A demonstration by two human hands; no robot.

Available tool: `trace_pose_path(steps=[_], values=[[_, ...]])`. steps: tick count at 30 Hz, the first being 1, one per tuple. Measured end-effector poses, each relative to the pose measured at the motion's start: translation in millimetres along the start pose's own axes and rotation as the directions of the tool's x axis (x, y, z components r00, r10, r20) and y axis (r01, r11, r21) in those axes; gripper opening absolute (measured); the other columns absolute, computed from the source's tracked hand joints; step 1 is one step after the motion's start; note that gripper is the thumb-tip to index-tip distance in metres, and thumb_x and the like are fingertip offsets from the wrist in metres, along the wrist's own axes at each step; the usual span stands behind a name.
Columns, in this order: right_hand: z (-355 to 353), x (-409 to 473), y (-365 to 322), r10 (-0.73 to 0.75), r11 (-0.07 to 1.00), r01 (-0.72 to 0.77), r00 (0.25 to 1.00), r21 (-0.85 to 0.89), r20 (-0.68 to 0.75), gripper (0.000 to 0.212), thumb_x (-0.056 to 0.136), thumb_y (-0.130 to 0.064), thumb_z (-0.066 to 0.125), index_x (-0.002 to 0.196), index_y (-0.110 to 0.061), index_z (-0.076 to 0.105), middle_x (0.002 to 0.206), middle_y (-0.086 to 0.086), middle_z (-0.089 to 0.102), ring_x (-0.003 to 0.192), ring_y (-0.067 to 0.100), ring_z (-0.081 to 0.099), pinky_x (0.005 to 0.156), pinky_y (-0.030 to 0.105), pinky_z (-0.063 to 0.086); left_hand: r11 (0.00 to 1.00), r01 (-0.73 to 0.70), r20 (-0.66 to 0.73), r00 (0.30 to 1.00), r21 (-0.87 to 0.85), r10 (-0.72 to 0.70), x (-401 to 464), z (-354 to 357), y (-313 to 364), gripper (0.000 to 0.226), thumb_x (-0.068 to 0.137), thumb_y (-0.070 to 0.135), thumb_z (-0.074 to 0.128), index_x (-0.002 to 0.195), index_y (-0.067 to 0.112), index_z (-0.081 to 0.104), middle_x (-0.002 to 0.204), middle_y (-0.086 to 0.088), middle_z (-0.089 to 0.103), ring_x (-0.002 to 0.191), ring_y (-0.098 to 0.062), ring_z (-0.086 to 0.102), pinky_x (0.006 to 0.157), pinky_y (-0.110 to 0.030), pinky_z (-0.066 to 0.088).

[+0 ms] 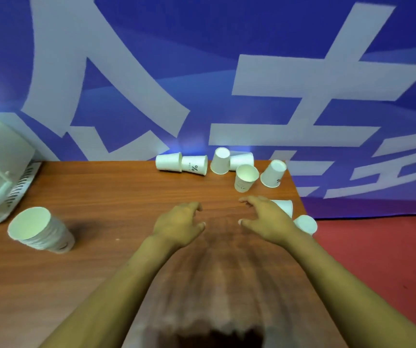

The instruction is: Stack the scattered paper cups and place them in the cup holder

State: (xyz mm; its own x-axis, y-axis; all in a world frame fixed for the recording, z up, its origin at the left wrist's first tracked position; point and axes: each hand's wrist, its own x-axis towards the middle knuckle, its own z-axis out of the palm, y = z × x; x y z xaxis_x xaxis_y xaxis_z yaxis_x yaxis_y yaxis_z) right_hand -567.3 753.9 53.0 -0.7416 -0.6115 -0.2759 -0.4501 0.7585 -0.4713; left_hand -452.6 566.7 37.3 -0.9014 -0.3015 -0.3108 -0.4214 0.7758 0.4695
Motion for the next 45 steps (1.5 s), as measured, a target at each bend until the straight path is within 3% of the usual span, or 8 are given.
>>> trace_pose_path(steps=[11,15,20,29,32,36,41,45], values=[[-34.5,16.1,136.6,0.187,0.956,-0.171,0.981,-0.238,0.048,0.071,0.077,-0.038,0.071,0.139,-0.028,0.039,0.141,0.001,0.037,0.127,0.026,0.038,0.099,0.041,0.04,0.987,-0.113,0.085,0.991,0.114,0.104,70.4,65.8,113.8,0.057,0.087,0.036,0.061,0.138,0.022,0.04,0.138,-0.004,0.042,0.124,-0.027,0.043,0.1,-0.04,0.042],[-30.6,25.2,165.1,0.293,0.949,-0.274,0.95,-0.159,0.112,0.073,0.074,-0.044,0.073,0.136,-0.027,0.039,0.136,0.005,0.038,0.124,0.03,0.042,0.097,0.04,0.045,0.972,-0.14,0.092,0.988,0.189,0.124,102.5,83.3,143.8,0.055,0.086,0.034,0.06,0.135,0.019,0.039,0.139,-0.004,0.041,0.124,-0.029,0.039,0.097,-0.04,0.039],[-20.2,43.7,186.5,0.319,0.948,-0.31,0.917,-0.077,0.239,0.078,0.07,-0.047,0.076,0.134,-0.023,0.037,0.135,0.005,0.04,0.114,0.026,0.053,0.092,0.038,0.047,0.956,-0.182,0.143,0.978,0.23,0.152,134.6,115.0,161.2,0.074,0.085,0.035,0.063,0.147,0.022,0.023,0.151,-0.001,0.028,0.136,-0.026,0.027,0.107,-0.044,0.032],[-10.5,55.4,197.8,0.289,0.954,-0.297,0.944,0.029,0.157,0.064,0.072,-0.031,0.077,0.124,-0.012,0.044,0.12,0.005,0.055,0.106,0.024,0.055,0.073,0.022,0.034,0.89,-0.255,0.226,0.958,0.377,0.179,176.2,151.0,170.9,0.088,0.083,0.039,0.065,0.151,0.026,0.011,0.16,-0.002,0.006,0.147,-0.028,0.002,0.111,-0.047,0.021],[-9.7,57.3,198.5,0.276,0.96,-0.281,0.946,0.008,0.168,0.057,0.071,-0.031,0.076,0.117,-0.011,0.049,0.116,0.005,0.059,0.104,0.024,0.056,0.075,0.025,0.039,0.868,-0.28,0.239,0.951,0.409,0.194,181.8,157.4,172.1,0.083,0.085,0.042,0.062,0.15,0.024,0.014,0.159,-0.002,0.014,0.146,-0.028,0.007,0.111,-0.047,0.019],[-17.2,60.0,196.1,0.312,0.95,-0.311,0.927,-0.038,0.209,0.044,0.074,-0.03,0.071,0.112,-0.015,0.056,0.113,0.004,0.063,0.102,0.024,0.059,0.074,0.025,0.043,0.879,-0.249,0.181,0.965,0.408,0.189,178.6,152.8,167.1,0.073,0.082,0.045,0.064,0.14,0.019,0.027,0.145,-0.002,0.038,0.133,-0.026,0.03,0.106,-0.044,0.023],[-43.0,57.4,177.5,0.384,0.923,-0.369,0.907,-0.109,0.173,0.044,0.077,-0.052,0.062,0.112,-0.025,0.057,0.113,-0.001,0.063,0.104,0.022,0.059,0.076,0.028,0.042,0.969,-0.128,0.095,0.989,0.21,0.11,159.2,120.4,146.1,0.084,0.079,0.047,0.068,0.144,0.02,0.022,0.144,-0.002,0.04,0.127,-0.027,0.041,0.102,-0.04,0.035],[-59.1,51.8,149.4,0.313,0.932,-0.322,0.947,0.167,0.077,0.041,0.082,-0.045,0.065,0.113,-0.021,0.057,0.109,0.001,0.062,0.097,0.02,0.055,0.076,0.03,0.042,0.998,-0.056,0.001,0.998,0.042,0.056,126.6,81.0,116.9,0.09,0.078,0.046,0.07,0.148,0.025,0.018,0.141,-0.002,0.04,0.123,-0.027,0.046,0.096,-0.041,0.044]])
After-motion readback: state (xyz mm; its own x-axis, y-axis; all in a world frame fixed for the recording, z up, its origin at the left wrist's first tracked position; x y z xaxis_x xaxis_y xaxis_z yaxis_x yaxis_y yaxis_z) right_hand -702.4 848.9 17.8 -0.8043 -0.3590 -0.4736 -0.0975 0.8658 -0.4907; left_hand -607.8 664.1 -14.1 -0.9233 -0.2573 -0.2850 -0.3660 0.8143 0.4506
